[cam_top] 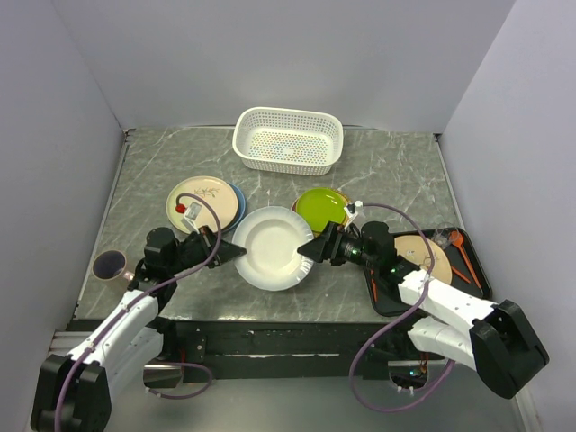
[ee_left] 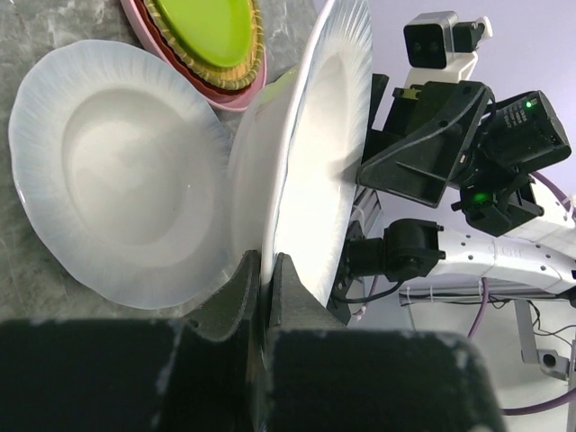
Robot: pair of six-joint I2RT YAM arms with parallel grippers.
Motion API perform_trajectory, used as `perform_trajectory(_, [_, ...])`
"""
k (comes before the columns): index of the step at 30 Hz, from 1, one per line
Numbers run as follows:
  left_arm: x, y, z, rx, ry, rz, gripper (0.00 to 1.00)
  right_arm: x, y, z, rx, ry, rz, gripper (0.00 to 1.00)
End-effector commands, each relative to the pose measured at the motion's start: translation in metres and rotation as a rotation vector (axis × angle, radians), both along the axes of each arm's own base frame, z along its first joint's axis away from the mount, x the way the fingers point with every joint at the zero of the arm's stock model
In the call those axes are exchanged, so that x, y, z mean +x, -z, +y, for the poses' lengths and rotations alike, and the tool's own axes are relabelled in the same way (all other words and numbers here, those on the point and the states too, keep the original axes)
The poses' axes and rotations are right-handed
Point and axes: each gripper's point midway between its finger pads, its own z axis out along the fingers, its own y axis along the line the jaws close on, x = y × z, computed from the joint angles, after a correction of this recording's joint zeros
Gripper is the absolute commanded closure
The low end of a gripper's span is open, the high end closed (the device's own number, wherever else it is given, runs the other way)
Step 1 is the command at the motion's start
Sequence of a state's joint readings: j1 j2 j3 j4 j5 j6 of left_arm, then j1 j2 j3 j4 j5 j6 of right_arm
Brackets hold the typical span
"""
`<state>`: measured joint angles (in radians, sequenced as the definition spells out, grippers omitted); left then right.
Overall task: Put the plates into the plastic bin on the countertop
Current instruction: Pick up the plate at the center of the board.
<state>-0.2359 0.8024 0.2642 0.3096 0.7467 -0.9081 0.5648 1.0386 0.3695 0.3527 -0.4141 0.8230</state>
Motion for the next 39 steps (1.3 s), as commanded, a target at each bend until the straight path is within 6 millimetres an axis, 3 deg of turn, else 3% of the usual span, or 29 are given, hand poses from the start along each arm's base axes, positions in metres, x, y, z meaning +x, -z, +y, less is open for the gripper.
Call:
perform_trajectory(1, [-0.004, -0.05, -0.011, -0.094, 0.079, -0.165, 0.99, -0.004, -0.014, 0.01, 0.061, -0.037, -0.037, 0.32])
perform_trajectory(7, [-0.006, -0.049, -0.014, -0.111, 0.078, -0.164, 0.99, -0.007, -0.014, 0.011, 0.069, -0.048, -0.033, 0.49])
perform_trajectory(10, [-0.006, -0.048, -0.015, -0.108, 0.077, -0.162, 0.99, -0.008, -0.015, 0.013, 0.069, -0.059, -0.036, 0.7])
perform_trajectory(11, [-0.006, -0.048, -0.015, -0.108, 0.077, -0.16, 0.99, -0.008, -0.016, 0.013, 0.072, -0.06, -0.034, 0.87])
perform_trajectory(13, [-0.005, -0.048, -0.015, -0.103, 0.069, -0.161, 0.99, -0.008, -0.017, 0.013, 0.073, -0.06, -0.037, 0.97])
perform_trajectory(23, [-0.001, -0.039, -0.011, -0.055, 0.029, -0.146, 0.99, -0.007, -0.017, 0.016, 0.077, -0.075, -0.034, 1.0])
perform_trajectory(26, [0.002, -0.036, -0.01, -0.045, 0.019, -0.144, 0.78, -0.008, -0.016, 0.015, 0.076, -0.073, -0.034, 1.0])
perform_trajectory(28, [0.003, -0.036, -0.01, -0.041, 0.02, -0.146, 0.59, -0.006, -0.013, 0.012, 0.06, -0.049, -0.027, 1.0])
perform_trajectory(29, [0.003, -0.036, -0.01, -0.038, 0.019, -0.151, 0.44, -0.006, -0.014, 0.011, 0.058, -0.044, -0.034, 1.0])
perform_trajectory(31, [0.004, -0.035, -0.01, -0.036, 0.019, -0.151, 0.34, -0.006, -0.014, 0.008, 0.049, -0.032, -0.034, 1.0])
perform_trajectory(32, [0.005, -0.036, -0.01, -0.037, 0.019, -0.153, 0.21, -0.007, -0.015, 0.007, 0.05, -0.03, -0.036, 1.0])
perform_trajectory(34, [0.006, -0.035, -0.011, -0.033, 0.018, -0.151, 0.07, -0.008, -0.016, 0.006, 0.048, -0.024, -0.037, 1.0])
perform_trajectory(35, [0.007, -0.034, -0.01, -0.03, 0.014, -0.15, 0.01, -0.008, -0.019, 0.004, 0.051, -0.019, -0.046, 1.0])
perform_trajectory(39, [0.011, -0.03, -0.009, -0.01, 0.0, -0.154, 0.01, -0.011, -0.016, -0.001, 0.041, 0.003, -0.035, 1.0])
